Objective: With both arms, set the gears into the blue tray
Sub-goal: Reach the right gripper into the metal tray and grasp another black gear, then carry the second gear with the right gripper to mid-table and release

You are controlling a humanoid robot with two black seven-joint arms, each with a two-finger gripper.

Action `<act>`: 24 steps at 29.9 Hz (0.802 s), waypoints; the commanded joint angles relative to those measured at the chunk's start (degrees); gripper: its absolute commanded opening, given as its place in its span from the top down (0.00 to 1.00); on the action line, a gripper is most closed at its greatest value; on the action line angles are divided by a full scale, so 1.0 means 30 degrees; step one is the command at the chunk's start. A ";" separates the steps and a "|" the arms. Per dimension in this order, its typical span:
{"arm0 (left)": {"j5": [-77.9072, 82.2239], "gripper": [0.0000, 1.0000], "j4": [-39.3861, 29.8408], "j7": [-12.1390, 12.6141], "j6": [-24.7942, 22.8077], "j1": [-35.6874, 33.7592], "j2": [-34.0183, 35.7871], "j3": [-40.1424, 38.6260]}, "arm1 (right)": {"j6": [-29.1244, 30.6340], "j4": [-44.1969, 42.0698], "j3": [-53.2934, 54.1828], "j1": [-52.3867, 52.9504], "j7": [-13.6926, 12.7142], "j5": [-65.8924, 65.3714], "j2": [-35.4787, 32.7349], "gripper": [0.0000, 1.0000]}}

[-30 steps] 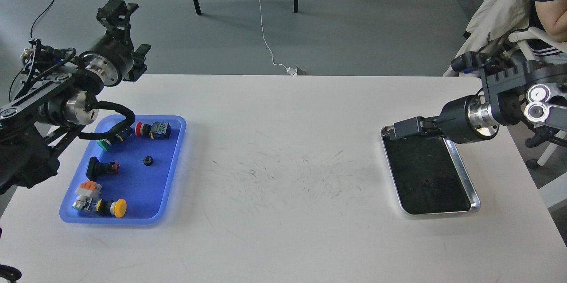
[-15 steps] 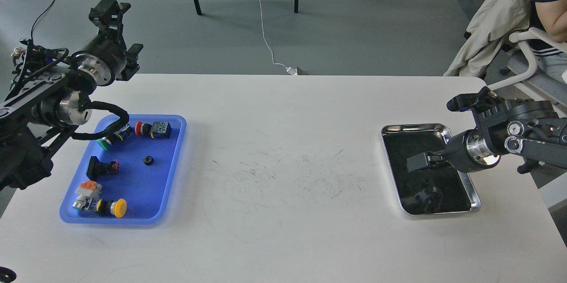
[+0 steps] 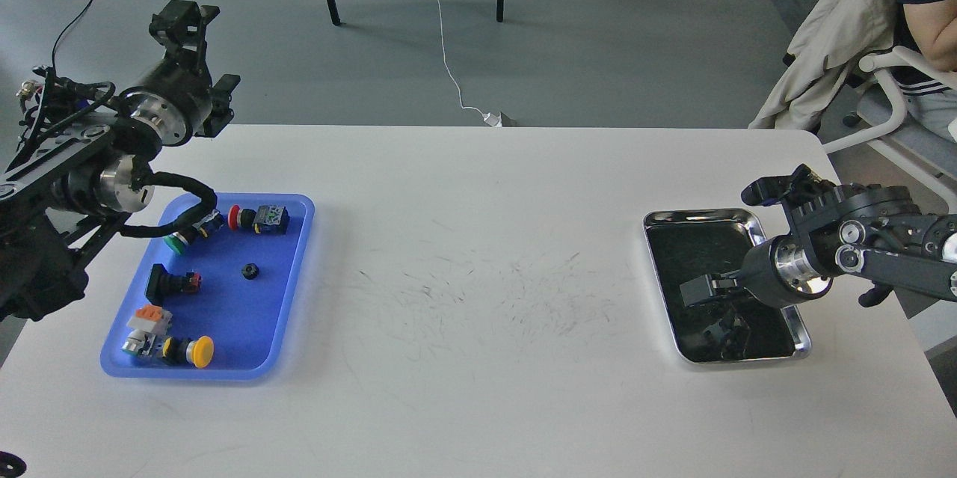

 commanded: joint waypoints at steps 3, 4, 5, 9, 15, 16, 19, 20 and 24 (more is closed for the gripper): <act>-0.0001 0.02 0.0027 -0.0021 0.0001 0.0000 0.0031 0.0000 | 0.0002 -0.0264 -0.0063 -0.0038 0.0147 -0.0066 0.0179 0.37; -0.0001 0.02 0.0027 -0.0021 0.0001 0.0000 0.0031 0.0000 | 0.0002 -0.0265 -0.0063 -0.0038 0.0147 -0.0096 0.0179 0.39; -0.0001 0.02 0.0027 -0.0021 0.0001 0.0000 0.0031 0.0000 | 0.0002 -0.0294 -0.0092 -0.0038 0.0176 -0.0096 0.0208 0.42; -0.0001 0.02 0.0027 -0.0021 0.0001 0.0000 0.0031 0.0000 | 0.0002 -0.0294 -0.0151 -0.0067 0.0176 -0.0213 0.0208 0.52; -0.0001 0.02 0.0027 -0.0021 0.0001 0.0000 0.0060 0.0000 | 0.0002 -0.0324 -0.0151 -0.0156 0.0206 -0.0389 0.0208 0.70; -0.0001 0.02 0.0027 -0.0021 0.0001 0.0000 0.0060 0.0000 | 0.0002 -0.0324 -0.0151 -0.0127 0.0206 -0.0389 0.0179 0.78; -0.0001 0.02 0.0027 -0.0050 0.0001 0.0000 0.0060 0.0000 | 0.0002 -0.0265 -0.0122 0.0165 0.0264 -0.0331 0.0150 0.94; -0.0001 0.02 0.0027 -0.0050 0.0001 0.0000 0.0060 -0.0029 | 0.0002 -0.0236 -0.0093 0.0341 0.0293 -0.0273 0.0120 0.96; -0.0001 0.02 0.0027 -0.0050 0.0001 0.0000 0.0060 -0.0059 | 0.0002 0.0319 0.0229 0.2037 0.0381 -0.0009 -0.0289 0.97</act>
